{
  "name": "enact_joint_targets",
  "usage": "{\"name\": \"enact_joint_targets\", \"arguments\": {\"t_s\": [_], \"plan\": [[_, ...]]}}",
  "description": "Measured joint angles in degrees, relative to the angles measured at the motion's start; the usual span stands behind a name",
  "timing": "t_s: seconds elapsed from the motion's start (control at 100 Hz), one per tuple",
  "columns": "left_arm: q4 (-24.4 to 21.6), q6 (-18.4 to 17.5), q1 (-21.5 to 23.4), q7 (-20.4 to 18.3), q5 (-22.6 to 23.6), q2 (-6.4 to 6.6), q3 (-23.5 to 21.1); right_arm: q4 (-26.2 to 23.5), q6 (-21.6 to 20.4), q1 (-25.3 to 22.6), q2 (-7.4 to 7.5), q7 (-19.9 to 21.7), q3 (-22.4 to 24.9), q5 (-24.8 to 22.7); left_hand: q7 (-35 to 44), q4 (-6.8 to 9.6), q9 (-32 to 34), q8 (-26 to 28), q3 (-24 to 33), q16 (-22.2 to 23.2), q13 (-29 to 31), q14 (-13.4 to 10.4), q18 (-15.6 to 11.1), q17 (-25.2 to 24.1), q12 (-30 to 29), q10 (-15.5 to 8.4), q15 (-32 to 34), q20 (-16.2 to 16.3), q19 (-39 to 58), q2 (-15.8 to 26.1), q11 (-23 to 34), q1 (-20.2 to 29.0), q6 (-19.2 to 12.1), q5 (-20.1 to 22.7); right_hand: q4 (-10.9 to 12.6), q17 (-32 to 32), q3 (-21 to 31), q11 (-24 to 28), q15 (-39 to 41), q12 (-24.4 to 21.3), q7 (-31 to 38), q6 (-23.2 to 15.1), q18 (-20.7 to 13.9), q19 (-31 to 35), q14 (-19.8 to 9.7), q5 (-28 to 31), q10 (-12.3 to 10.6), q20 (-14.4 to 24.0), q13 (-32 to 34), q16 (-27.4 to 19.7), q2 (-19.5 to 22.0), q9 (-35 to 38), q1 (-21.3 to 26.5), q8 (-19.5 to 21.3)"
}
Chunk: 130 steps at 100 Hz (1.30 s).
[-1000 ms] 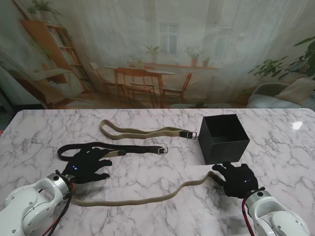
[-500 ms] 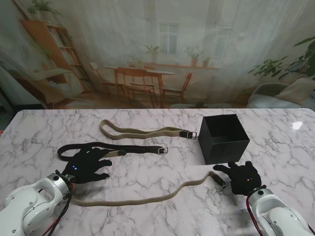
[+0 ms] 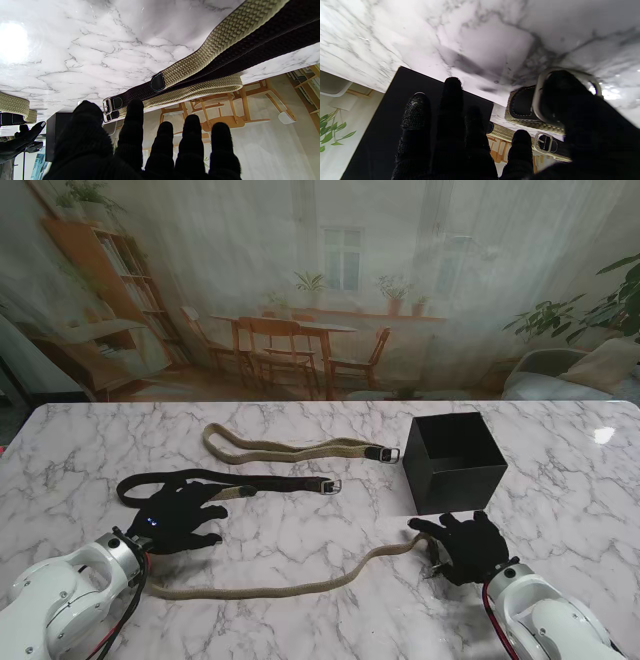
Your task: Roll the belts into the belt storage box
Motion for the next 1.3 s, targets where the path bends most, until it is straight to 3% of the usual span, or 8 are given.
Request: {"name": "enact_joint_targets", "arguments": {"t_s": [0.3, 0.4, 0.48, 0.73, 0.87, 0.99, 1.1, 1.3], "plan": [[0.09, 0.12, 0.0, -0.01, -0.01, 0.0, 0.09, 2.0, 0.68, 3.52, 0.1, -0.14, -4.18, 3.19, 0.0, 0.0, -0.02, 0.0, 0.0, 0.0, 0.0, 0.0, 0.0, 0.0, 0.0, 0.0, 0.0, 0.0, 0.0, 0.0, 0.0, 0.0, 0.0, 0.0, -1.86, -4.49, -1.07, 0.0, -2.79, -0.07, 25.28, -3.7, 0.1, -4.5, 0.81, 19.41, -1.48, -0.01, -8.17, -3.4, 0.74, -0.74, -0.07, 16.27], [0.09, 0.11, 0.01, -0.02, -0.05, 0.0, 0.09, 3.18, 0.8, 3.89, -0.06, -3.69, -4.84, 4.47, 0.0, 0.0, -0.03, 0.0, 0.0, 0.0, 0.0, 0.0, 0.0, 0.0, 0.0, 0.0, 0.0, 0.0, 0.0, 0.0, 0.0, 0.0, 0.0, 0.0, -7.28, -4.35, -3.74, 0.62, -3.86, 0.08, 36.65, -5.79, 0.86, -4.92, 0.86, 24.39, -5.19, -0.79, -7.92, -4.32, 0.41, 7.57, 2.36, 14.88], [0.08, -0.01, -0.02, -0.02, -0.2, 0.0, 0.09, 3.64, 0.76, 4.02, -0.27, -4.69, -5.13, 6.15, 0.01, 0.0, -0.03, 0.0, 0.0, 0.0, 0.0, 0.0, 0.0, 0.0, 0.0, 0.01, 0.0, 0.0, 0.0, 0.0, 0.0, 0.0, 0.0, 0.0, -7.33, -2.97, -3.71, 2.64, -3.86, 1.81, 39.36, -5.81, 1.39, -5.28, 0.83, 26.8, -6.41, -0.83, -5.01, -4.33, 0.42, 14.91, 2.28, 13.91], [-0.96, -0.07, -1.15, -2.59, -3.92, -0.02, 1.37, 4.66, 1.94, 4.6, -0.7, -6.1, -6.44, 7.38, 0.01, 0.0, -0.04, 0.0, 0.0, 0.0, 0.0, 0.01, 0.0, 0.0, 0.0, 0.09, 0.0, 0.0, 0.0, 0.0, 0.0, 0.0, 0.01, 0.0, -8.21, 0.02, -2.86, 10.11, -3.85, 9.46, 38.71, 0.55, 1.48, -4.8, -2.34, 30.85, -7.31, -2.43, 2.94, -4.33, 1.7, 38.17, 5.1, 0.06], [-0.85, 1.71, -3.53, -3.38, -5.75, -0.05, 4.36, 5.27, 2.1, 4.77, -0.96, -7.93, -6.78, 8.4, 0.01, 0.0, -0.04, 0.0, 0.0, 0.0, 0.0, 0.01, 0.0, 0.0, 0.0, 0.1, 0.0, 0.0, 0.0, 0.0, 0.0, 0.0, 0.02, 0.0, -6.49, 2.8, 0.31, 13.51, -1.21, 11.36, 25.46, 7.43, 1.49, -2.83, -3.38, 30.49, -7.31, -3.44, 9.48, -2.73, 3.5, 44.55, 5.05, -3.35], [0.36, 4.93, -6.27, -3.65, -8.34, -0.16, 7.95, 5.28, 2.09, 4.72, -1.22, -7.97, -6.77, 10.39, 0.01, 0.0, -0.04, 0.0, 0.0, 0.0, 0.0, 0.03, 0.0, 0.0, 0.0, 0.1, 0.0, 0.0, 0.0, 0.0, 0.0, 0.0, 0.03, 0.0, -4.21, 6.41, 1.35, 15.75, 3.11, 11.9, 19.81, 8.65, 1.49, -0.72, -3.1, 18.3, -7.28, -3.65, 15.86, -0.47, 3.87, 48.53, 5.03, -3.35], [1.03, 4.99, -7.25, -3.78, -8.57, -0.63, 8.73, 5.55, 2.1, 4.85, -1.33, -8.42, -7.27, 11.1, 0.01, 0.0, -0.04, 0.0, 0.0, 0.0, 0.0, 0.03, 0.0, 0.0, 0.0, 0.11, 0.0, 0.0, 0.0, 0.0, 0.0, 0.0, 0.03, 0.0, -3.13, 10.29, 2.09, 18.91, 7.22, 12.42, 20.49, 4.2, 1.49, 1.82, -1.84, 9.34, -7.17, -3.67, 20.74, 1.36, 4.52, 50.46, 5.08, -3.35], [1.43, 5.1, -7.31, -3.65, -8.65, -0.81, 9.24, 7.26, 0.63, 5.74, -1.51, -10.68, -8.19, 12.7, 0.01, 0.0, -0.04, 0.0, 0.0, 0.0, 0.0, 0.03, 0.0, 0.0, 0.0, 0.12, 0.0, 0.0, 0.0, 0.0, 0.0, 0.0, 0.04, 0.0, -3.07, 12.54, 2.65, 19.61, 9.57, 12.46, 22.69, -6.35, 3.63, 2.72, -0.37, 10.8, -5.1, -4.4, 23.27, 2.1, 5.78, 50.99, 8.59, -3.28]]}}
